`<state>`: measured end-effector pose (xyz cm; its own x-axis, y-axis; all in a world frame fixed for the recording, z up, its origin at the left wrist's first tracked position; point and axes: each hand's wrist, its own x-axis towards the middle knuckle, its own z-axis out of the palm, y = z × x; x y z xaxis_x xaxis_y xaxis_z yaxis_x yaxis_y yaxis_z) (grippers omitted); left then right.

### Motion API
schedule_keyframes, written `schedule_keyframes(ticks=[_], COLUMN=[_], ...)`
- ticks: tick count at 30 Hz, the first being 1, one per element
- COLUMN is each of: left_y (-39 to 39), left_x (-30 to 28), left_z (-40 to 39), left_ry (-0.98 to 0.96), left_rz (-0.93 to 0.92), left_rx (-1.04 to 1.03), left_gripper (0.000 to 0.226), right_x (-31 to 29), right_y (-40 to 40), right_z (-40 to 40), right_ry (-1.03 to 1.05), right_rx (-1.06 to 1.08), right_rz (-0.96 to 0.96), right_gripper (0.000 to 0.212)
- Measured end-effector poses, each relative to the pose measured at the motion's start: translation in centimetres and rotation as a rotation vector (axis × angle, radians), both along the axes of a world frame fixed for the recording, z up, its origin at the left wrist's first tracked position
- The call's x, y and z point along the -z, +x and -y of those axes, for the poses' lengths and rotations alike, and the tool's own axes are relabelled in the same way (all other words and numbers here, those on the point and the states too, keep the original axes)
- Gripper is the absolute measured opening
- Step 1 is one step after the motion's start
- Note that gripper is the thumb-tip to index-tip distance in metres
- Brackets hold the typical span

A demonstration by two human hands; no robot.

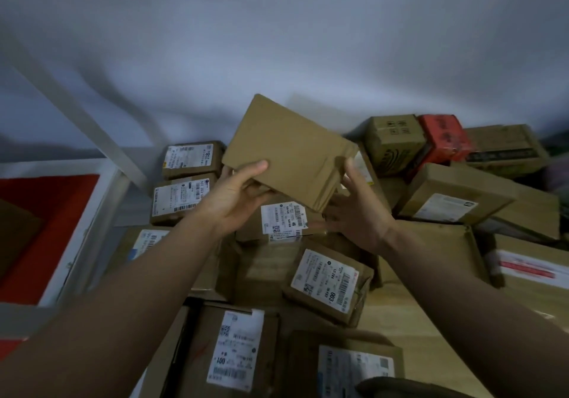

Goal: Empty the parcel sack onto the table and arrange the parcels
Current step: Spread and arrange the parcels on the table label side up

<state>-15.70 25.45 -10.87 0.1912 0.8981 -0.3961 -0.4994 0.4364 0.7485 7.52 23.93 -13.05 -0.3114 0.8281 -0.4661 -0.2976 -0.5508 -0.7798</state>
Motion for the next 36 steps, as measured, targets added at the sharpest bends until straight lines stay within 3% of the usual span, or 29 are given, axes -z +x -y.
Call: schedule_keyframes(ticks=[2,6,8,11,14,17,19,24,26,28,29,32,34,36], left_y=[-0.1,-0.9,-1.1,-1.6,-1.4,-1.3,-1.5,-1.8,-1.7,-1.6,-1.5,-1.3,-1.0,-0.5], left_x=[-0.2,-1.3,-2.1,-2.8,-3.6,-4.3,-4.6,-4.4,-4.1,-3.9,-3.9,-3.4,-3.3,-3.3], left_z=[0.7,1.8,2.0,2.1,2.5,2.6,2.7,3.8,4.1,4.4,4.4,4.2,4.1,3.9], left_ry=[0.055,0.065,0.003,-0.123,-0.181,-0.236,-0.278,-0.293,-0.261,-0.209,-0.189,-0.109,-0.042,0.008], left_rz=[-0.074,-0.301,-0.354,-0.361,-0.334,-0.381,-0.441,-0.384,-0.322,-0.301,-0.304,-0.359,-0.386,-0.435], left_rx=[0.083,0.211,0.136,0.059,0.127,0.04,0.017,0.075,0.045,-0.041,-0.087,-0.139,-0.111,-0.061], left_gripper=[0.084,0.074,0.075,0.098,0.094,0.09,0.098,0.067,0.061,0.049,0.044,0.048,0.056,0.058], right_x=[-0.5,-1.0,-0.9,-1.9,-1.9,-0.9,-0.4,-0.1,-0.5,-0.8,-1.0,-3.2,-4.2,-4.5], right_y=[0.0,0.5,1.0,1.1,1.7,2.3,2.5,3.1,2.8,2.3,1.9,0.7,0.3,-0.2], right_z=[0.3,0.7,1.1,1.9,2.3,2.0,1.9,1.8,1.9,1.8,2.0,2.1,2.1,2.1], right_ry=[0.006,0.128,0.33,0.724,1.083,1.349,1.54,1.822,1.664,1.14,0.832,0.132,0.034,0.102], right_rx=[-0.042,0.072,0.132,0.116,0.092,-0.006,-0.009,0.064,0.046,0.051,0.076,0.164,0.073,0.018], right_rz=[-0.036,0.083,0.244,0.473,0.662,0.927,1.101,1.244,1.331,1.316,1.171,0.393,0.173,0.183], right_gripper=[0.081,0.077,0.085,0.089,0.093,0.099,0.088,0.077,0.079,0.09,0.087,0.047,0.046,0.052])
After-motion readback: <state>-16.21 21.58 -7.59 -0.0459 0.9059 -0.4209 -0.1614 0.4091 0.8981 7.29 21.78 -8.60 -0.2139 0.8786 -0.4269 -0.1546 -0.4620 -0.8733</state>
